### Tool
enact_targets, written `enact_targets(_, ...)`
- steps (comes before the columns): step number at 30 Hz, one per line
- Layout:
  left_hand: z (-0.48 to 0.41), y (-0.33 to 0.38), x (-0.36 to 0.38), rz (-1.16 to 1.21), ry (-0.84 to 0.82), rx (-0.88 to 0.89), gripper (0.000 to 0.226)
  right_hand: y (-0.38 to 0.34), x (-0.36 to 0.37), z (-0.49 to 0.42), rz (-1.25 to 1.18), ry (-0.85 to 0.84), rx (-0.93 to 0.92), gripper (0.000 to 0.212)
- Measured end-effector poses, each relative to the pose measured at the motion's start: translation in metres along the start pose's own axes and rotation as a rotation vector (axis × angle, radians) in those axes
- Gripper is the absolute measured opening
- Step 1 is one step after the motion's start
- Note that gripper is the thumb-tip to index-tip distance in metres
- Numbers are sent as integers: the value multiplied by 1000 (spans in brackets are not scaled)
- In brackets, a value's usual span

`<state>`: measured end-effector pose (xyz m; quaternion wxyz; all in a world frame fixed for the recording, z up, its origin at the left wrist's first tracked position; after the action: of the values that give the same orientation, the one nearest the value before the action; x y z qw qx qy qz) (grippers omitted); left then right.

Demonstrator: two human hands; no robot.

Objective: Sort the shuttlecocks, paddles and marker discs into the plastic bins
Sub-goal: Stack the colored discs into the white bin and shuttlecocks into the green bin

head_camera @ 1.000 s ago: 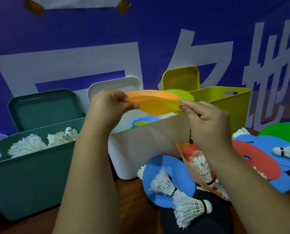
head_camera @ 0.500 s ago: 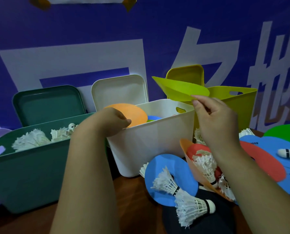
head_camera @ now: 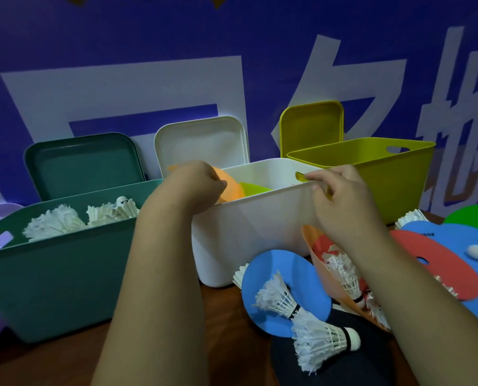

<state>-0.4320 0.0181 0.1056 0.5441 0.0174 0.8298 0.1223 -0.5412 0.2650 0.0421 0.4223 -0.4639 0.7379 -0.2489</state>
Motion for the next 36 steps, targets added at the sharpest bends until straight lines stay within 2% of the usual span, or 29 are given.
enact_targets(2, -2, 6, 7, -31, -61, 9, 30, 0, -4, 4, -16, -24, 2, 24)
enact_targets(4, -3, 8, 12, -73, -118, 2, 43, -5, -9, 11, -16, -64, -11, 17)
enact_targets(6, -7, 6, 10, -72, -86, -18, 46, -6, -12, 18, -4, -128, 3, 11)
enact_targets(8, -8, 6, 3, -59, -18, -20, 35, 1, -7, 25, 51, -249, 78, 28)
enact_targets(11, -8, 8, -7, 13, 112, -4, 25, 14, 4, 37, 257, -420, 134, 51)
enact_targets(13, -7, 3, -9, 14, 119, -33, 35, 16, 7, 42, 318, -492, 128, 52)
enact_targets(15, -7, -1, -1, -37, 44, -68, 52, 16, 5, 43, 310, -513, 98, 42)
enact_targets(18, -5, -5, 10, -100, -90, -106, 58, 9, 2, 42, 263, -488, 49, 23)
enact_targets(23, -9, -17, 18, -202, -149, -145, 37, -5, -17, 38, -64, -359, 6, 20)
enact_targets(25, -7, -16, 23, -256, -197, -158, 44, -9, -29, 37, -222, -289, 5, 19)
enact_targets(29, -3, -13, 35, -133, -262, -200, 74, -9, -45, 36, -468, -199, 59, 15)
enact_targets(36, 1, -11, 33, -47, -238, -207, 75, -6, -58, 39, -715, -67, 141, 11)
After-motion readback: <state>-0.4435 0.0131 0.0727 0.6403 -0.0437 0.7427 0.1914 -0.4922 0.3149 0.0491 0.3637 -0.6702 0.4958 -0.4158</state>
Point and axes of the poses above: each hand's wrist, its own z-axis away from the middle knuckle, its own x-axis out of the palm, y = z × x, the point moved 8 cm from there along -z, towards the middle knuckle, and after that the axes turned 15 degrees about x, right-handed, at the moved point
